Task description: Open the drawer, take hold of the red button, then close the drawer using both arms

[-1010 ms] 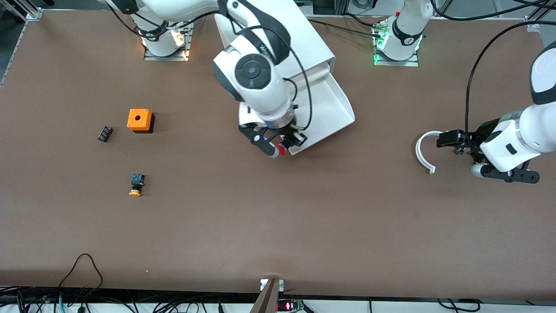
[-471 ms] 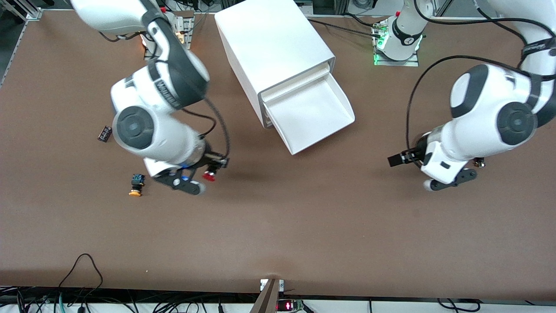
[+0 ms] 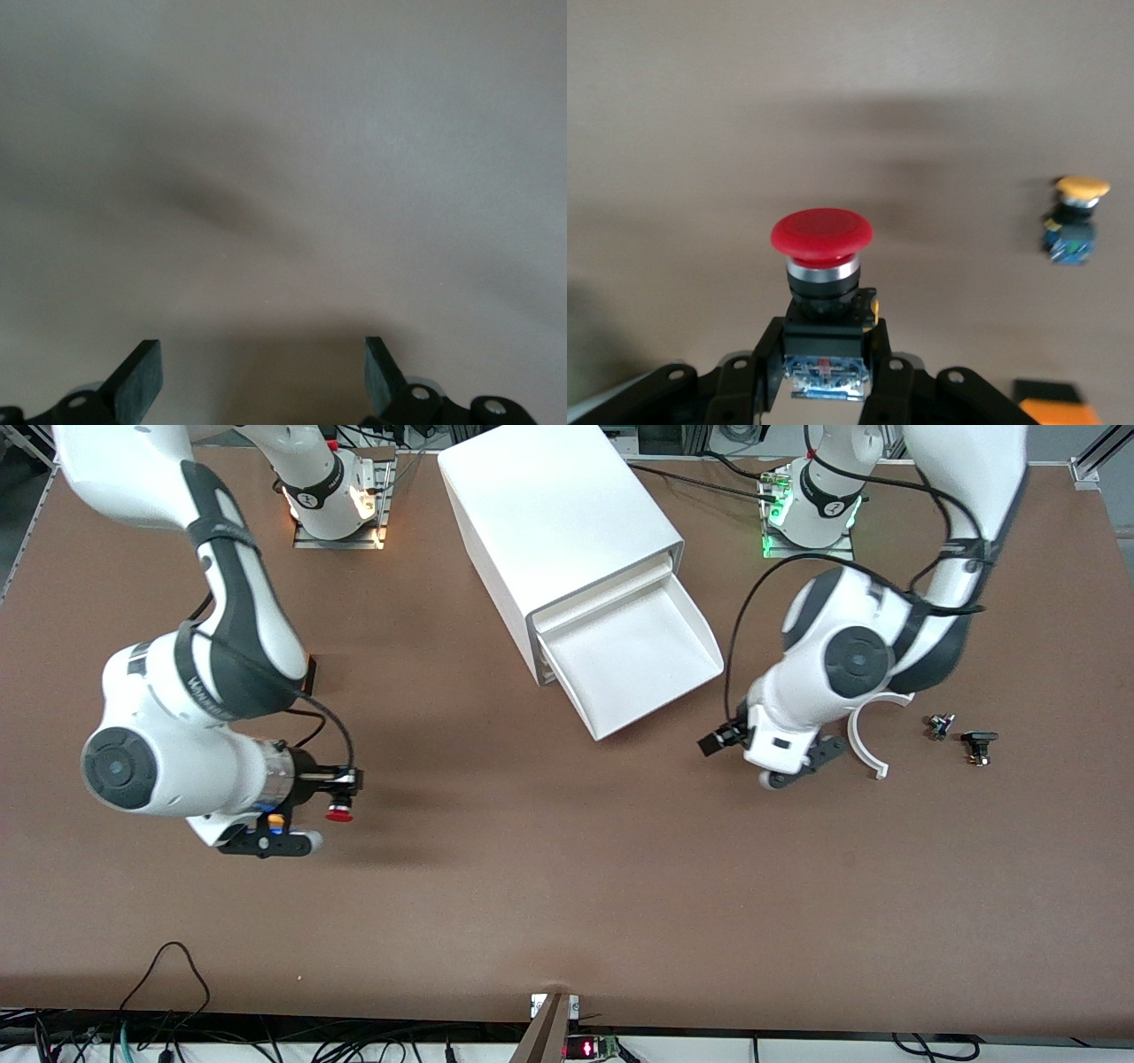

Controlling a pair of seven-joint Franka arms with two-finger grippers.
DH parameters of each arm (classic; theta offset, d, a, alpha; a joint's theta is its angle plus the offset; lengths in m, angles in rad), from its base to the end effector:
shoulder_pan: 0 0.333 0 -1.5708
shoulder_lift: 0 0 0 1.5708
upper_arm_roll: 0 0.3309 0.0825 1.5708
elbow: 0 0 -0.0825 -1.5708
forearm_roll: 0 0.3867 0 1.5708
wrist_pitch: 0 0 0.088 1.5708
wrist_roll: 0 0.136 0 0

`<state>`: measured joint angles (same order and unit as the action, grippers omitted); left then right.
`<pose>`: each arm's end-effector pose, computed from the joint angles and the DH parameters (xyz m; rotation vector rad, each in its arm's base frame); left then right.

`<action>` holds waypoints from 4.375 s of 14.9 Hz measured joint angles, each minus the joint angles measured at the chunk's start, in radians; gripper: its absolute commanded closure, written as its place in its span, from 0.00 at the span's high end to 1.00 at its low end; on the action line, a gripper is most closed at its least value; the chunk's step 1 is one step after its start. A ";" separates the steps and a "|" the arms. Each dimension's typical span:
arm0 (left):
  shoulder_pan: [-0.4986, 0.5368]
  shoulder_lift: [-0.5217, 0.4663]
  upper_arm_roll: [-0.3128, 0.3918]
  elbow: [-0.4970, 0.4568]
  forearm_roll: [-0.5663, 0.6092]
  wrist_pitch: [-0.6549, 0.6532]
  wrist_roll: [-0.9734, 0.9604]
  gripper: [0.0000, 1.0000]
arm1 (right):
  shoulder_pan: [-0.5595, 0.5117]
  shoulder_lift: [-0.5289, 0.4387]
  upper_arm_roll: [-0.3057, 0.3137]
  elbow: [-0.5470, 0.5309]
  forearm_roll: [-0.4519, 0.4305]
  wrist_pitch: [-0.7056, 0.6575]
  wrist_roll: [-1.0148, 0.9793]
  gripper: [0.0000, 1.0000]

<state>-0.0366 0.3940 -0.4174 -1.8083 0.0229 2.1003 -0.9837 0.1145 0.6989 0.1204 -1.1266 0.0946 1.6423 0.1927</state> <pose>0.5814 -0.2636 0.3205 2.9633 0.8211 -0.2188 0.7153 0.1597 0.3699 -2.9936 -0.0087 0.3165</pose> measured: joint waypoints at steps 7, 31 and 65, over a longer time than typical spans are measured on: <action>-0.126 0.042 -0.002 -0.051 0.128 0.053 -0.190 1.00 | -0.058 0.004 -0.016 -0.274 -0.029 0.321 -0.112 0.00; -0.181 0.063 -0.187 -0.063 -0.011 -0.105 -0.195 1.00 | -0.075 -0.168 -0.085 -0.432 -0.080 0.388 -0.119 0.99; 0.108 -0.149 0.028 0.289 0.035 -0.584 0.752 1.00 | -0.122 -0.563 0.015 -0.164 -0.162 -0.219 -0.034 0.99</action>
<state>0.0716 0.2450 -0.3897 -1.5195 0.0577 1.5159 -0.2319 -0.0080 0.1362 0.1354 -1.2903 -0.0675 1.4236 0.1588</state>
